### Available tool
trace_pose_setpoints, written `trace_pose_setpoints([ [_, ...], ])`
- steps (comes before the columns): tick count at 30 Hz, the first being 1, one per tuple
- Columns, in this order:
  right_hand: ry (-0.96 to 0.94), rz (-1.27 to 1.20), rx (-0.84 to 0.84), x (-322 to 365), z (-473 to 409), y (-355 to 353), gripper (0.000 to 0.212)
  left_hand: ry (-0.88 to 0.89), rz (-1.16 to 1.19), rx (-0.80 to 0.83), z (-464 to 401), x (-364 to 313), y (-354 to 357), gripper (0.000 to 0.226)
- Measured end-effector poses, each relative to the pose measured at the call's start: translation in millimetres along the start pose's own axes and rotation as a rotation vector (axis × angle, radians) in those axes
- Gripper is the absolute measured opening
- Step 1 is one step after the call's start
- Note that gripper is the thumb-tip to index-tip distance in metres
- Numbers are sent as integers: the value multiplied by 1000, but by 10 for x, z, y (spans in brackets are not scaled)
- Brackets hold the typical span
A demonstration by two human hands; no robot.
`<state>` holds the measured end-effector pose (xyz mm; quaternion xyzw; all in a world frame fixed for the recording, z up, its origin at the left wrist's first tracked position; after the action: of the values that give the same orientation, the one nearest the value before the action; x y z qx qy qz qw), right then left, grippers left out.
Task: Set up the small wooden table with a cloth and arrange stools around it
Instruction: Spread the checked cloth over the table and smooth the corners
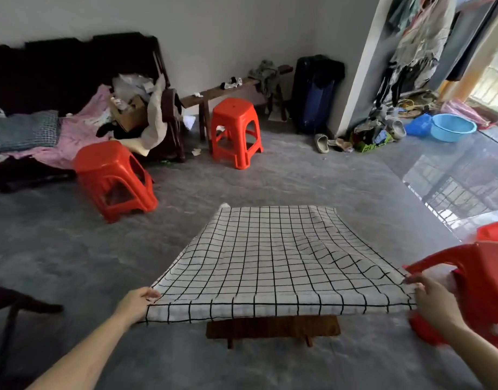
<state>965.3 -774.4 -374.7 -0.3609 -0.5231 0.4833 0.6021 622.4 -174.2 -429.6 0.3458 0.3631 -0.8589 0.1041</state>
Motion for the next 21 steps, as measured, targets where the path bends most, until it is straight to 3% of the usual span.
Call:
trace_pose_setpoints([
  [5,-144,125,-2,-289,23,566,55,48,-31,-39,50,520,389,32],
  [11,-155,265,179,-589,22,1244,63,48,-34,-44,22,1168,759,38],
  [21,-107,469,373,-1260,219,2262,47,-65,-105,-19,83,2087,1337,43],
])
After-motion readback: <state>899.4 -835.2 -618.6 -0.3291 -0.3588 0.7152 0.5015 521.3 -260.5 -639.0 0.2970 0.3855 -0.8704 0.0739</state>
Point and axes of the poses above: each hand's wrist, its own z-axis away from the middle knuckle, its own y-axis out of the palm, x = y × z, the point moved 6 cm from there along -z, towards the middle knuckle, and after that the axes turned 13 degrees about z, right-handed, at the moved point
